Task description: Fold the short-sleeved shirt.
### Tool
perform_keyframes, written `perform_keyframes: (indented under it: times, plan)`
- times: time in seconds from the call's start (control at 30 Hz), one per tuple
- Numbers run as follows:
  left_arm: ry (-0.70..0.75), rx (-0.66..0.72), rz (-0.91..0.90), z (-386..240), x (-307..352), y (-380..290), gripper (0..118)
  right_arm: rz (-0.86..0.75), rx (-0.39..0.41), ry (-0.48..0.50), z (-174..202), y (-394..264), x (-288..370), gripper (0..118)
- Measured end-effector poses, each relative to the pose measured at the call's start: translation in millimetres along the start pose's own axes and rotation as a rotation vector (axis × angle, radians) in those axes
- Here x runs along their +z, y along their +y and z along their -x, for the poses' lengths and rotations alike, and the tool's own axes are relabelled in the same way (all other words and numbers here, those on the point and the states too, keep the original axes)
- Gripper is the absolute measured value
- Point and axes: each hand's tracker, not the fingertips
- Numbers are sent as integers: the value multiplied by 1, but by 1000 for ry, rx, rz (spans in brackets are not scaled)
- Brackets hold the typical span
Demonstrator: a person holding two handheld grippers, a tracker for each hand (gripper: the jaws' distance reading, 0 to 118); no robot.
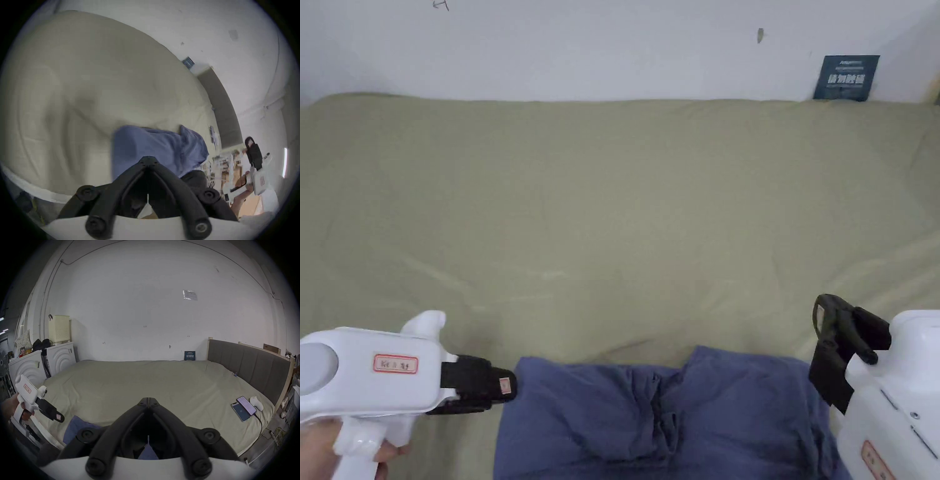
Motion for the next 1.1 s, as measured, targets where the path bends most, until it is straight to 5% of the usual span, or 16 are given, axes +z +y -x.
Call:
perform_keyframes:
  times: [0.1, 0.2, 0.23, 0.4, 0.57, 0.6, 0.67, 0.7, 0.8, 1.1]
  plan:
    - [-49, 48, 7, 23, -4, 0, 4, -1, 4, 3, 10, 0, 0, 0]
    - [-129, 24, 85, 27, -24, -2, 105, 7, 0, 11, 17, -1, 0, 0]
    - [-149, 30, 94, 28, -33, -4, 118, 11, 14, 11, 19, -2, 0, 0]
    - [-222, 108, 130, 48, -73, 1, 116, 33, 46, 16, 22, -5, -2, 0]
    - [-454, 225, 157, 55, -99, 2, 110, 41, 54, 5, 18, -5, -6, 0]
    - [-486, 230, 171, 54, -104, 2, 97, 42, 54, 4, 17, -5, -6, 0]
    - [-384, 204, 186, 49, -111, 0, 20, 41, 49, 2, 16, -5, -6, 0]
    - [-297, 168, 200, 46, -116, -3, 14, 40, 44, 6, 17, -4, -5, 0]
    - [-333, 201, 180, 46, -110, -4, 13, 37, 46, 10, 18, -1, -1, 0]
    - [-83, 153, 44, 43, -7, 1, 12, -7, 36, 36, 14, 4, 15, 0]
